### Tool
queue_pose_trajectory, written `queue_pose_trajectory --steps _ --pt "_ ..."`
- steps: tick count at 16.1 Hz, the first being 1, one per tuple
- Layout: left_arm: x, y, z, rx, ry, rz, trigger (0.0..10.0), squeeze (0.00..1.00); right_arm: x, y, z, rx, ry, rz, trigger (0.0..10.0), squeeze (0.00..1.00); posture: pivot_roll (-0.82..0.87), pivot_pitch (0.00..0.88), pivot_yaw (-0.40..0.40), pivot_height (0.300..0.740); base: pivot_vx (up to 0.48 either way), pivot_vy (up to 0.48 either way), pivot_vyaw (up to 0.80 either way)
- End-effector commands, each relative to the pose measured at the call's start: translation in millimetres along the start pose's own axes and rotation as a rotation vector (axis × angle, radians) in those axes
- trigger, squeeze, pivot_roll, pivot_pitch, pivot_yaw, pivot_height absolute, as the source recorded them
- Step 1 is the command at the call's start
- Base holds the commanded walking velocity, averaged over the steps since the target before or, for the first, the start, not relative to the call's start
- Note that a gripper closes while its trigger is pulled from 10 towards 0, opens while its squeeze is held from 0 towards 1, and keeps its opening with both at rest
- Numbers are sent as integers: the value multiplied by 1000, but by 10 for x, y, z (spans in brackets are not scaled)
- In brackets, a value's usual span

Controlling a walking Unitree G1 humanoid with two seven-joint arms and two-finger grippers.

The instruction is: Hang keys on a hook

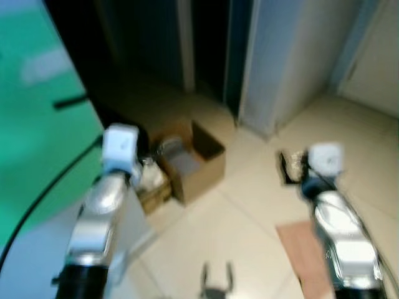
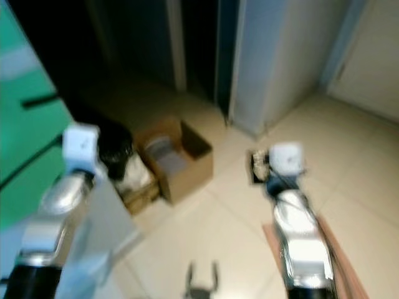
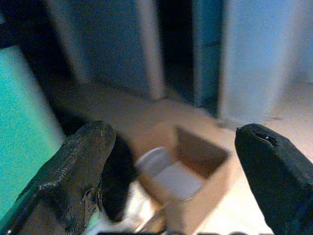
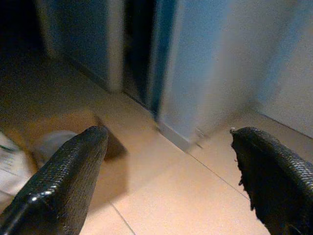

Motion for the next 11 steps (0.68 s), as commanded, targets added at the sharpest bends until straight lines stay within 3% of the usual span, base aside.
queue_pose_trajectory --steps 1,4,7,8,9,11 --pt "-6 -13 -10 -22 7 18 10000 1000 -165 -37 -28 -10 -41 11 10000 1000 -154 0 63 740 0 0 800" --pt "110 -177 -70 -2 66 26 10000 1000 -309 -253 -100 32 -94 25 10000 1000 -131 0 42 740 0 0 800" --pt "185 -251 -68 10 103 -13 10000 1000 -222 -232 -34 17 -67 24 10000 1000 -126 0 36 740 0 0 800" --pt "175 -256 -71 7 98 -4 10000 1000 -212 -226 -22 12 -64 30 10000 1000 -119 0 26 740 0 0 800" --pt "50 -271 -84 27 17 -5 10000 1000 -197 -250 -7 23 -60 68 10000 1000 -106 0 15 740 0 0 800" --pt "-57 -255 -98 -2 -31 70 10000 1000 -194 -283 15 42 -78 94 10000 1000 -109 0 16 740 0 0 800"
Point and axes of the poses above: a point about 5 cm out from each wrist's last joint towards the gripper, its own z axis pointing out of the wrist towards the gripper, its own y axis along the axis of the wrist's last joint, x = y × z, the point moved 4 cm from there along z, pointing out of the wrist towards the gripper, and after that the axes turned 8 degrees about z, right-handed, at the moved point
